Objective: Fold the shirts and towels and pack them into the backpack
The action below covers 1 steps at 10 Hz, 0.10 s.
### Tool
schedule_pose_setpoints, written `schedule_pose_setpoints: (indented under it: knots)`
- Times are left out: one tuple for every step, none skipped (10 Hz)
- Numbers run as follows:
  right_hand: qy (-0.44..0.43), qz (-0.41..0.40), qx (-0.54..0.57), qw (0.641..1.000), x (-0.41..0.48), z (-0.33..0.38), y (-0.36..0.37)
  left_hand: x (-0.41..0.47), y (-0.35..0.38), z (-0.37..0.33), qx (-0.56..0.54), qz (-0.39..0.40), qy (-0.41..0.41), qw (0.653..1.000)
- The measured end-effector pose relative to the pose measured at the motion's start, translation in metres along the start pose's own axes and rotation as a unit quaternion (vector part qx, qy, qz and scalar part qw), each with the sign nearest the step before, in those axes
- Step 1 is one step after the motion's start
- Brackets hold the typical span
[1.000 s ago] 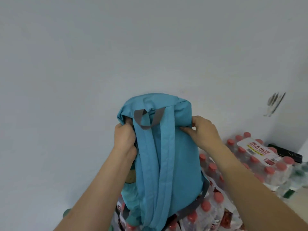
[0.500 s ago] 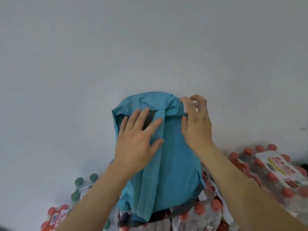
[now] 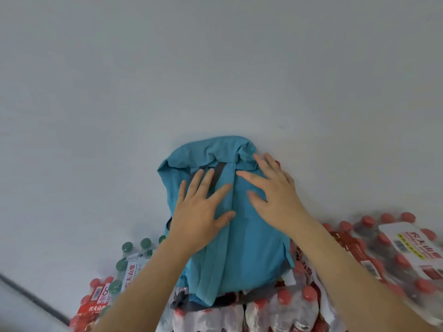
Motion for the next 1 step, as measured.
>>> schedule_pose_setpoints:
  knots:
    - [0.044, -0.051, 0.163, 0.984, -0.027, 0.0, -0.0232, -0.0233, -0.0242, 0.0123, -0.189, -0.053, -0.067, 0.978]
Point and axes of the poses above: each hand's wrist, its own x-axis towards the middle knuckle, its own y-axis out of the palm, z = x × y, the point moved 9 cm from there along x, towards the middle knuckle, and after that the axes turned 4 degrees about x, right-handed, at the moved point
